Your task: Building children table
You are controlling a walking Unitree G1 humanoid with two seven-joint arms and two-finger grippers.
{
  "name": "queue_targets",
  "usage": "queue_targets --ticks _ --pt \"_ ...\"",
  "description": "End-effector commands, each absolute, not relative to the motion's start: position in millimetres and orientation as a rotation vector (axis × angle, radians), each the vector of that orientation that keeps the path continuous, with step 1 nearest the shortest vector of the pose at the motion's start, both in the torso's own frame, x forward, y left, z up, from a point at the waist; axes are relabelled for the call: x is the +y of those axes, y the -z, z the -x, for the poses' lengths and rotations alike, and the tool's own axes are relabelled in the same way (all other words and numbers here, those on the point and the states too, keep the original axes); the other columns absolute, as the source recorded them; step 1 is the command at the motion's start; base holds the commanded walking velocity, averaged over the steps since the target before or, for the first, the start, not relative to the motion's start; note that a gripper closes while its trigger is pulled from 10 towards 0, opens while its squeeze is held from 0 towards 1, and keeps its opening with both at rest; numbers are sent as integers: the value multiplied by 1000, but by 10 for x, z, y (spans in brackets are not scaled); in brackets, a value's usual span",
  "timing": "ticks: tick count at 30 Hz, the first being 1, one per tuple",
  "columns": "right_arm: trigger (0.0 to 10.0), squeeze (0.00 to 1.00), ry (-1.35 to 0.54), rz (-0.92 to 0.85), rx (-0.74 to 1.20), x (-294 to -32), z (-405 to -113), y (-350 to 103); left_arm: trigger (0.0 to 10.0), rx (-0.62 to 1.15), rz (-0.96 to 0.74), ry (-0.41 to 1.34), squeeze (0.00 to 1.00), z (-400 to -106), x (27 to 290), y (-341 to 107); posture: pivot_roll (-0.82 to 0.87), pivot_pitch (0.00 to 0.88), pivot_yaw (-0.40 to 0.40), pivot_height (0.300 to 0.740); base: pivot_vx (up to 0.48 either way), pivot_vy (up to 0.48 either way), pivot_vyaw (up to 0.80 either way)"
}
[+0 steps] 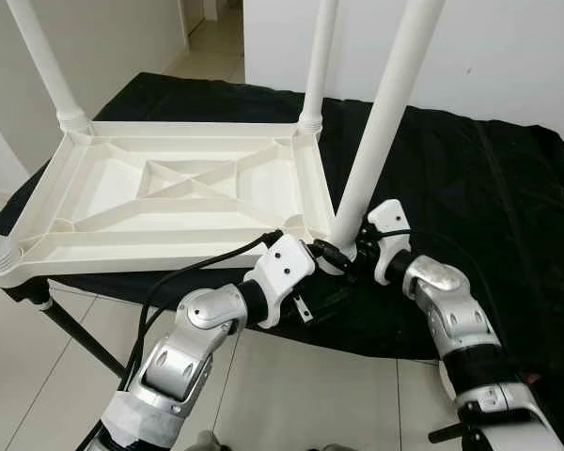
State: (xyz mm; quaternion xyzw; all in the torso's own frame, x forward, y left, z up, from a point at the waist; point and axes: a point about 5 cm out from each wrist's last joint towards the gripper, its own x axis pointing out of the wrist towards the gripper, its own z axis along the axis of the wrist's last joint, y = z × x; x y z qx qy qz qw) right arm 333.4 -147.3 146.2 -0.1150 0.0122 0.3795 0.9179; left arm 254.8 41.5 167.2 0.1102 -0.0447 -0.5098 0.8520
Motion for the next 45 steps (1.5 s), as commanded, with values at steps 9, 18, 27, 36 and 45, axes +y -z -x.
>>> queue_targets --ticks 9,18,27,36,45 --pt "0 0 -901 312 77 -1401 -3505 -1393 10000 -97 -252 1021 0 -2601 443 -1694 -43 22 10 740 0 0 0" --pt "0 0 -910 294 112 -1442 -3509 -1319 10000 -94 -254 1012 0 -2592 463 -1691 -30 22 4 740 0 0 0" --pt "10000 0 -691 259 91 -1573 -3538 -1250 10000 -87 -243 1023 0 -2550 431 -1662 -40 30 -4 740 0 0 0" --pt "10000 0 -439 173 56 -1523 -3531 -1261 10000 -85 -240 1035 0 -2533 411 -1653 -45 29 -3 740 0 0 0" --pt "10000 0 -233 123 21 -1350 -3438 -1264 10000 -82 -238 1040 0 -2518 403 -1641 -46 26 -4 740 0 0 0"
